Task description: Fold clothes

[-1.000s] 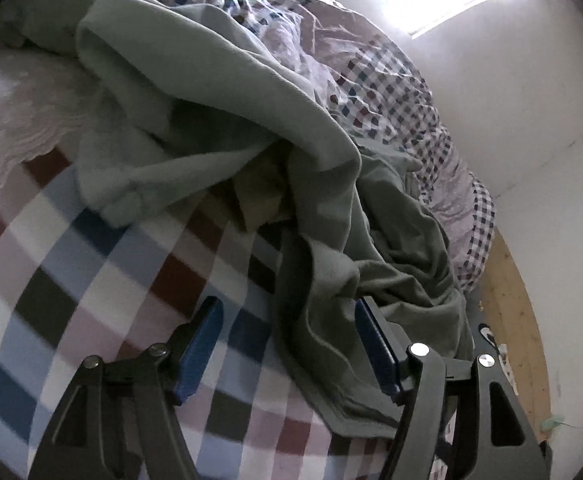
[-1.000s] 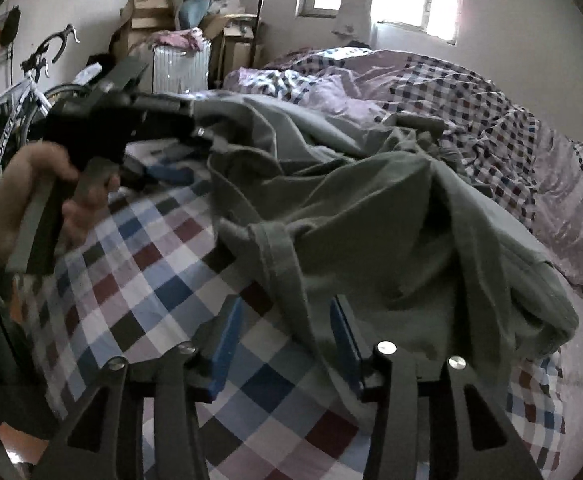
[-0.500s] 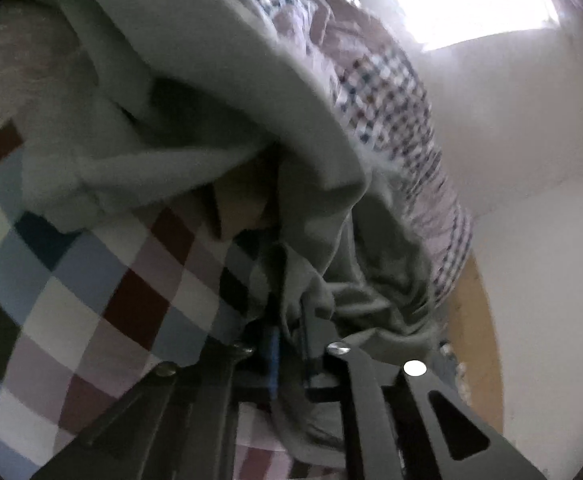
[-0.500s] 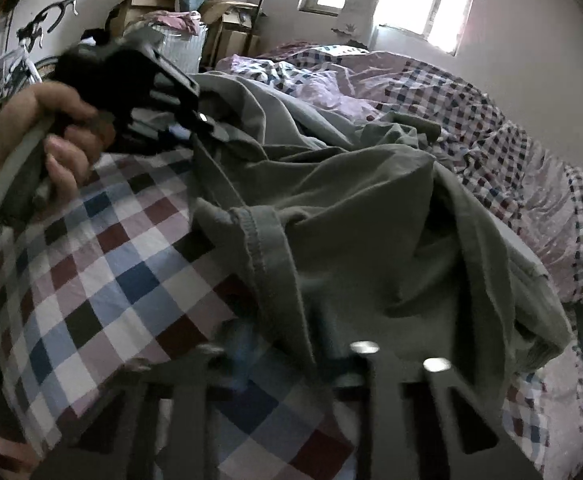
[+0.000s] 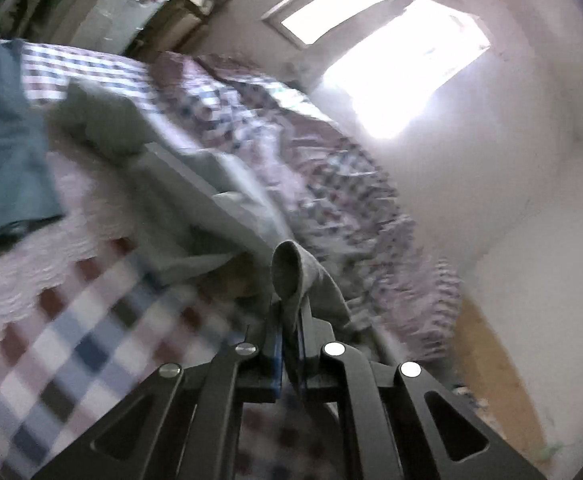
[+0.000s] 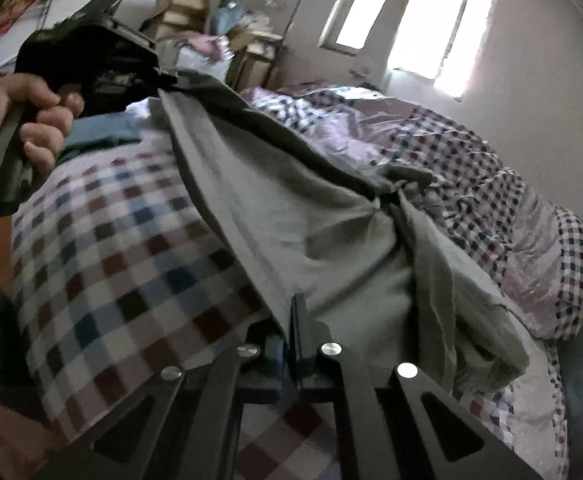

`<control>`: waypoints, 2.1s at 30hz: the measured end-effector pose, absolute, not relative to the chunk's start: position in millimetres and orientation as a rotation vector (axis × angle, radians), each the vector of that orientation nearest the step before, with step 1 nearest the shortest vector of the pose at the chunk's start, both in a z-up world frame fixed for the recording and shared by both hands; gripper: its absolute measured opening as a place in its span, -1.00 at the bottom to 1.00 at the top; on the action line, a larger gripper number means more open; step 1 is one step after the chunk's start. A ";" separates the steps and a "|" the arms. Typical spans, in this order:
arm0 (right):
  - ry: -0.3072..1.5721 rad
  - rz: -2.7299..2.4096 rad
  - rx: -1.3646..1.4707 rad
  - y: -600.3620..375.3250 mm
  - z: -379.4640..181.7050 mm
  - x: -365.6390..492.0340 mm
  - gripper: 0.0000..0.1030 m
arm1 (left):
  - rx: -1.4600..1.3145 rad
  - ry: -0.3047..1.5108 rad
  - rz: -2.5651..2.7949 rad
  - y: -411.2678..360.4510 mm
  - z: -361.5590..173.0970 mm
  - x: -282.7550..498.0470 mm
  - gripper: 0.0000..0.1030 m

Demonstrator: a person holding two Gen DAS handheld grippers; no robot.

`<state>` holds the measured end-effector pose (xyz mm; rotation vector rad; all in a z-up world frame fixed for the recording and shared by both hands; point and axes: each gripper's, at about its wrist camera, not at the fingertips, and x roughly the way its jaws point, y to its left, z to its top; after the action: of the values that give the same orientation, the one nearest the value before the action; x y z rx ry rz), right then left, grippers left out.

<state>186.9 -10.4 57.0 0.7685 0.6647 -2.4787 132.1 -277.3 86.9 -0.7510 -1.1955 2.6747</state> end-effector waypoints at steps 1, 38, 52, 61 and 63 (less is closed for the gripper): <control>0.659 -2.426 0.798 -11.7 53.1 190.7 -0.96 | -0.786 -1.205 2.684 -278.7 82.3 136.1 -0.93; 0.314 -2.350 0.827 -38.2 51.8 166.7 -0.27 | -1.077 -0.887 2.555 -272.2 51.3 108.9 -0.88; -0.065 -2.454 0.873 14.6 65.0 137.3 -0.26 | -1.036 -0.132 2.243 -129.2 70.3 161.9 -0.80; -0.100 -2.458 0.857 11.4 70.0 131.8 -0.23 | -0.836 -0.566 2.630 -247.0 95.4 155.9 0.40; -0.101 -2.450 0.856 8.1 69.5 130.5 -0.22 | -0.894 -0.630 2.665 -266.6 87.0 147.7 0.40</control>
<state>130.5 8.1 69.5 0.8560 -0.1008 -2.4496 147.7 -266.6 87.0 -0.8935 -0.6299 2.6650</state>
